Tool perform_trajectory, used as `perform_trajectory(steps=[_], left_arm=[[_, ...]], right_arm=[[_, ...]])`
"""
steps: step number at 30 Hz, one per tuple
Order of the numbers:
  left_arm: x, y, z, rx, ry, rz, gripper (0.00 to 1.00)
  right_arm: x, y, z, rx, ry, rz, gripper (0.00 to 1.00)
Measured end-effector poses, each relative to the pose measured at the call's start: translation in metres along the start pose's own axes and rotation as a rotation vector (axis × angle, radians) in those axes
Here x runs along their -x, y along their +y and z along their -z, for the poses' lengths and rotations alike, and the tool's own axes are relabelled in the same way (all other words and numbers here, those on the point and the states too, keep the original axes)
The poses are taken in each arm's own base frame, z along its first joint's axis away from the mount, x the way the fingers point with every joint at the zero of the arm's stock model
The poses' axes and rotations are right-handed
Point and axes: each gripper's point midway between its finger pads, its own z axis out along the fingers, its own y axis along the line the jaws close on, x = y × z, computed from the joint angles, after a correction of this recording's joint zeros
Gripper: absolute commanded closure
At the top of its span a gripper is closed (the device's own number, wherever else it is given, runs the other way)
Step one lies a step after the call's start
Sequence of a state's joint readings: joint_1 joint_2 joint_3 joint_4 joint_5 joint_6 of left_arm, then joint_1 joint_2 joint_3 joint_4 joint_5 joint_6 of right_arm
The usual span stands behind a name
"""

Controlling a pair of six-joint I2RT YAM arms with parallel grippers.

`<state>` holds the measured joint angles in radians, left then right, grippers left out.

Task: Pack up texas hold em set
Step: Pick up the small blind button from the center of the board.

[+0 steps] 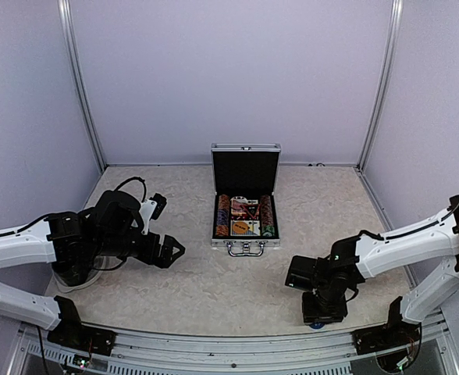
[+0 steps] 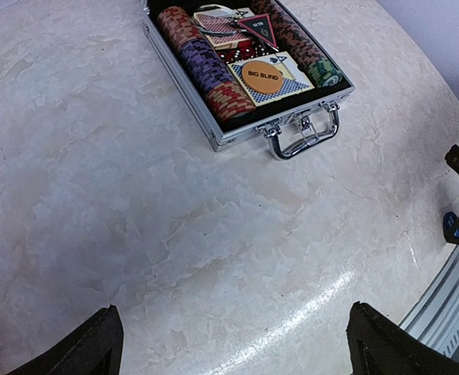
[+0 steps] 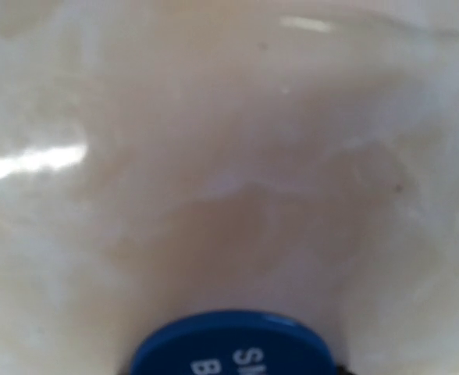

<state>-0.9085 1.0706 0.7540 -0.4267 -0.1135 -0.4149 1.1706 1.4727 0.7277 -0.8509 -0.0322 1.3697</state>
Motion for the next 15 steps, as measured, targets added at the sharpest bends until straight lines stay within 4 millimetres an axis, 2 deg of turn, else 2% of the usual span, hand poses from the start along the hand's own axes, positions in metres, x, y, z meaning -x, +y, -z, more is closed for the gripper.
perform_trajectory(steps=[4,8,15], left_arm=[[0.0,0.0,0.0,0.0,0.0,0.0,0.01],[0.0,0.0,0.0,0.0,0.0,0.0,0.01],[0.0,0.0,0.0,0.0,0.0,0.0,0.01]], right_arm=[[0.009,0.008,0.005,-0.031,-0.032,0.032,0.58],[0.032,0.024,0.013,-0.057,-0.123,0.059,0.57],[0.083,0.078,0.058,0.032,-0.282,0.096,0.57]])
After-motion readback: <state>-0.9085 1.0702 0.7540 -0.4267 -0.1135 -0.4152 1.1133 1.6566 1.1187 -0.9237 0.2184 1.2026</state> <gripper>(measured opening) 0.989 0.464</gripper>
